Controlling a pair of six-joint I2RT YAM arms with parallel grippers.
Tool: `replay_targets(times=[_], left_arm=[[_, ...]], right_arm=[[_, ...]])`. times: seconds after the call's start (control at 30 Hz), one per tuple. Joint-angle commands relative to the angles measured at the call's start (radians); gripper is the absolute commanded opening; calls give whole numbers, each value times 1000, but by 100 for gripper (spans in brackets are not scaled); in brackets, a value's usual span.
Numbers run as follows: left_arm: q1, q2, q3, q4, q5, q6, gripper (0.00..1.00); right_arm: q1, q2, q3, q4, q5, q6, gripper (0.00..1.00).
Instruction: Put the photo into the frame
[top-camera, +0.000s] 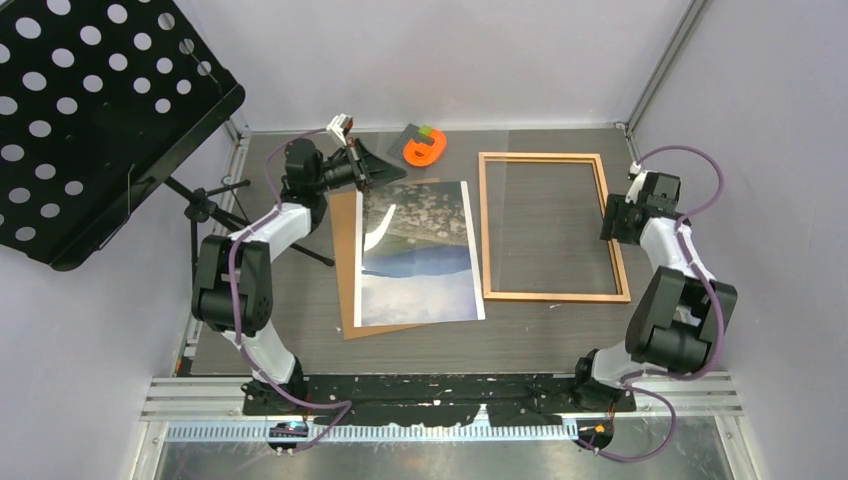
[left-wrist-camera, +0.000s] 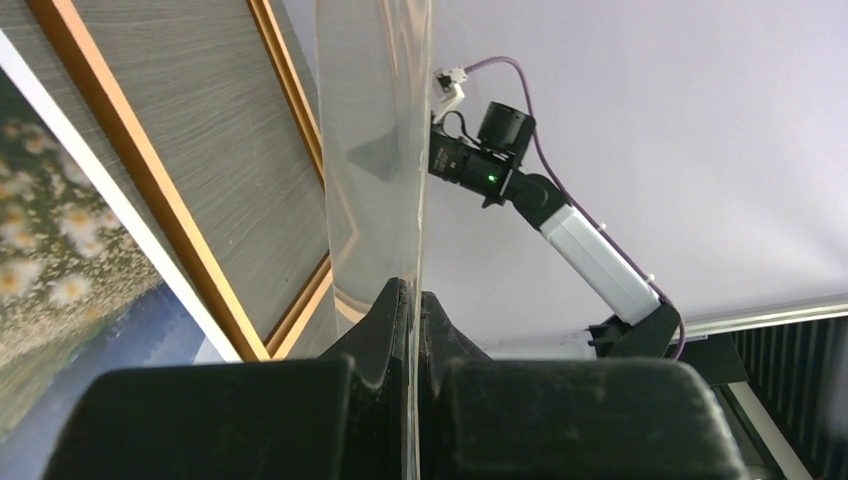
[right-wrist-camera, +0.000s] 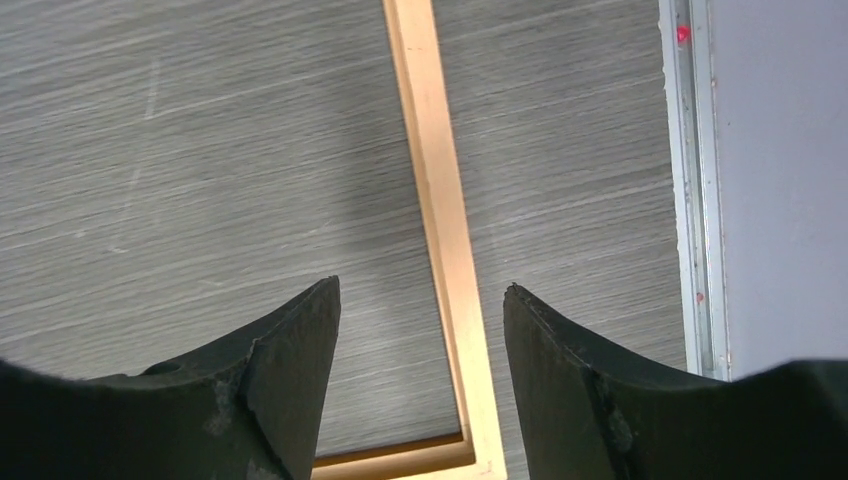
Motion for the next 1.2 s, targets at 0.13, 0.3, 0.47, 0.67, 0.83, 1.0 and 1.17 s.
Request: replay_targets(times=[0.13,0.3,0.47,0.67,0.83,1.0,1.17], left_arm=[[-59,127,145,160,-15,-98,0],[-66,209,198,235,-10,-178,0],[-78,278,259,253,-4,-206,0],[-105,340,326,231,-26,-196,0],[-143,370,358,186,-73,-177,0],[-198,406,380,183,-120,-194,0],[-268,453,407,178,-168,-218,0]], right_arm=[[-37,209,155,-10,-30,-71,60],[-42,304,223,-15,-54,-63,51],[-42,372,257,-31,-78,-31,43],[-42,378,241,-53,-92,1,24],[-43,319,206,-103,-99,23,12],[-43,254,155,-156,-98,42,6],[-42,182,86,-158,-100,22,6]])
